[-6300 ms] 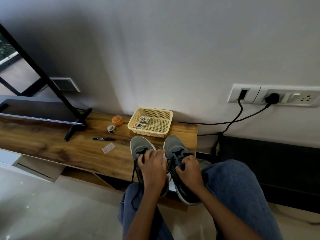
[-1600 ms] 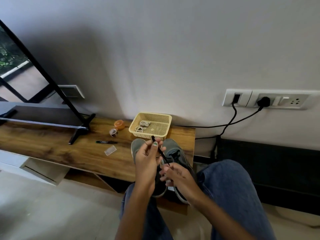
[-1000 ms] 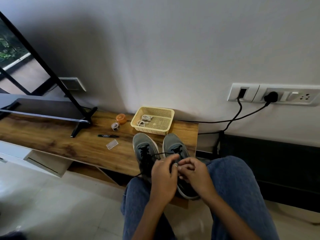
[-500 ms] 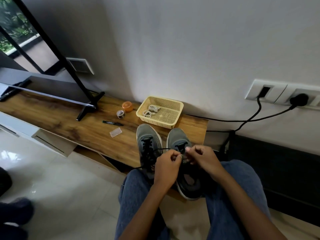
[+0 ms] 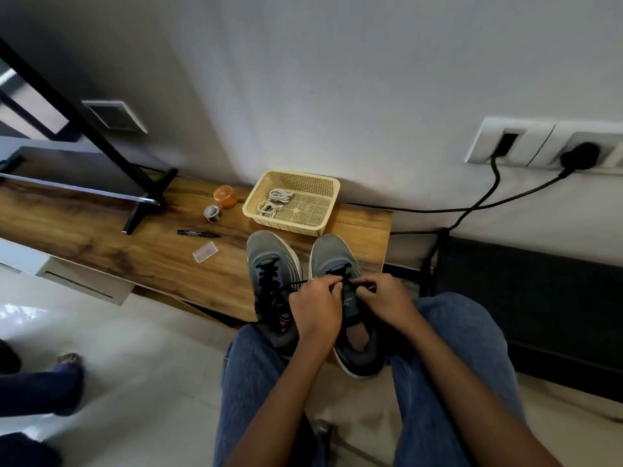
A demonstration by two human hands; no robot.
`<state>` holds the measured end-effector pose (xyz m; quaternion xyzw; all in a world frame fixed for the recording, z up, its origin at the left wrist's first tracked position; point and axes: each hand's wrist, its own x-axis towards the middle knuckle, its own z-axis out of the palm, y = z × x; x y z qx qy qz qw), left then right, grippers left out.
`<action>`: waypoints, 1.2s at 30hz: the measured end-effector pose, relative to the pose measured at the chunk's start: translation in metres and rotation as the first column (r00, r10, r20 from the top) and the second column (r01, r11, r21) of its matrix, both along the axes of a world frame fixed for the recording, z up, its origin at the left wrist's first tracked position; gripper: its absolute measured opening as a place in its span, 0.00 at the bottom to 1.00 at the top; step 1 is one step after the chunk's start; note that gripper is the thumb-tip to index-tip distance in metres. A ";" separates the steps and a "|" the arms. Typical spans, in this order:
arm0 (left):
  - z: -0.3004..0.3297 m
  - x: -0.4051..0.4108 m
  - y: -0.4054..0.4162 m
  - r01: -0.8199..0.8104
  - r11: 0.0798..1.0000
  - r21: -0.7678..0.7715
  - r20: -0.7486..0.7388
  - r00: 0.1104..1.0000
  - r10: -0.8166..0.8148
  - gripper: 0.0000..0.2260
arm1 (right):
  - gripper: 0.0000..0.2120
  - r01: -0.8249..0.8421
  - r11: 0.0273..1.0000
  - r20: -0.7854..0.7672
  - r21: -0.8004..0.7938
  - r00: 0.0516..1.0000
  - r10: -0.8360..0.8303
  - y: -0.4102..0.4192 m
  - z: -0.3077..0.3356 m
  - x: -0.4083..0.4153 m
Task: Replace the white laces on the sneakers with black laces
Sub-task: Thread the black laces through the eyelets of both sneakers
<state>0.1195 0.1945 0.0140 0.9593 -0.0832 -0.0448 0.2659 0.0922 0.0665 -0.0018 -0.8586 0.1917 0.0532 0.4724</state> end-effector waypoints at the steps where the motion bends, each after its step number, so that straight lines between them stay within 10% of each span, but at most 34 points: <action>1: -0.001 0.000 -0.002 -0.012 1.000 0.018 0.013 1.000 0.011 0.10 | 0.11 0.016 0.999 -0.014 0.035 1.000 -0.016 -0.002 -0.002 0.001; 18: -0.014 0.000 -0.018 -0.091 0.993 0.072 -0.055 0.994 0.095 0.07 | 0.15 0.304 0.825 -0.165 0.477 0.953 -0.256 -0.004 -0.006 0.002; 36: -0.030 0.001 -0.020 -0.174 0.985 -0.007 -0.114 0.978 0.172 0.07 | 0.11 -0.067 0.991 0.026 0.115 0.998 0.065 -0.009 -0.017 0.002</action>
